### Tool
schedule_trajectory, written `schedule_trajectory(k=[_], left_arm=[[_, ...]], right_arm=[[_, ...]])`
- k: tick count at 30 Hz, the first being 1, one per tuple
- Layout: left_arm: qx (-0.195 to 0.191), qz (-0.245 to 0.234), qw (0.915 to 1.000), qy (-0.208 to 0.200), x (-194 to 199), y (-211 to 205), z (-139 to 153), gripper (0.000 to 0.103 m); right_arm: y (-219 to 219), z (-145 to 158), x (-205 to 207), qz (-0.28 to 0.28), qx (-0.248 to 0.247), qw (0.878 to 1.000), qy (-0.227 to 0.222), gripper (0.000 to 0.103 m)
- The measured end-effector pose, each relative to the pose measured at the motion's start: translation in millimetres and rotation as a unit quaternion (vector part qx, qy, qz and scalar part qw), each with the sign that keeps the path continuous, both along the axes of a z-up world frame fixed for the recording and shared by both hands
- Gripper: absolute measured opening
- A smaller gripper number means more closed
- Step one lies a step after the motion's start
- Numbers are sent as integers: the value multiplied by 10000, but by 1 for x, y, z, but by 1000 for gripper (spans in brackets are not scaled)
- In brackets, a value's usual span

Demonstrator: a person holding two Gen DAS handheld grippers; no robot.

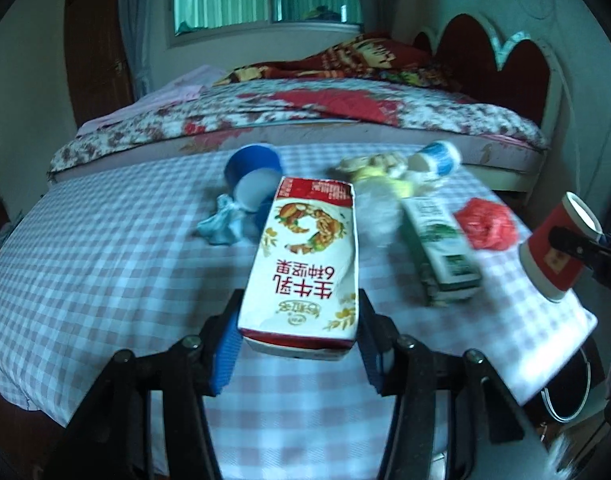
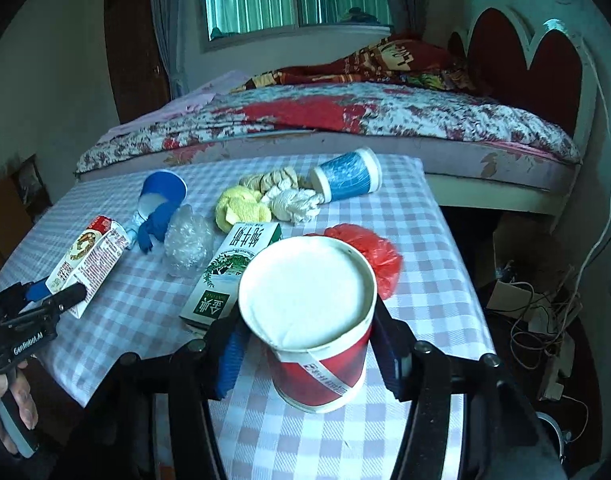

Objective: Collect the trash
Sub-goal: 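Grasp the white milk carton with the left tool while the right tool grasps the red-white paper cup, then carry carton and cup to the black bin and open both tools to drop them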

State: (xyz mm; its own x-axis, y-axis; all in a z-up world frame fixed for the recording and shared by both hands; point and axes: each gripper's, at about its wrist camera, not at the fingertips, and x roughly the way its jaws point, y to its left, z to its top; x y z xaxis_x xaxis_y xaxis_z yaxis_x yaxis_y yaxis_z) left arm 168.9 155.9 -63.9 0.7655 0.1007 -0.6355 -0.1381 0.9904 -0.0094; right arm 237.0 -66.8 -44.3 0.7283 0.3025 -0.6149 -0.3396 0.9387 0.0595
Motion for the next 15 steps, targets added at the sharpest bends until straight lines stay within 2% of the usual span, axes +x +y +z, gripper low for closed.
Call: schedule_trajectory(k=[7, 15], left_arm=[[-105, -718, 9973, -120, -14, -68, 17, 52], [-132, -1542, 9877, -214, -32, -145, 27, 52]], right_arm=[[-56, 21, -44, -400, 56, 9991, -161, 58], [-132, 28, -84, -1070, 82, 9940, -205, 58]])
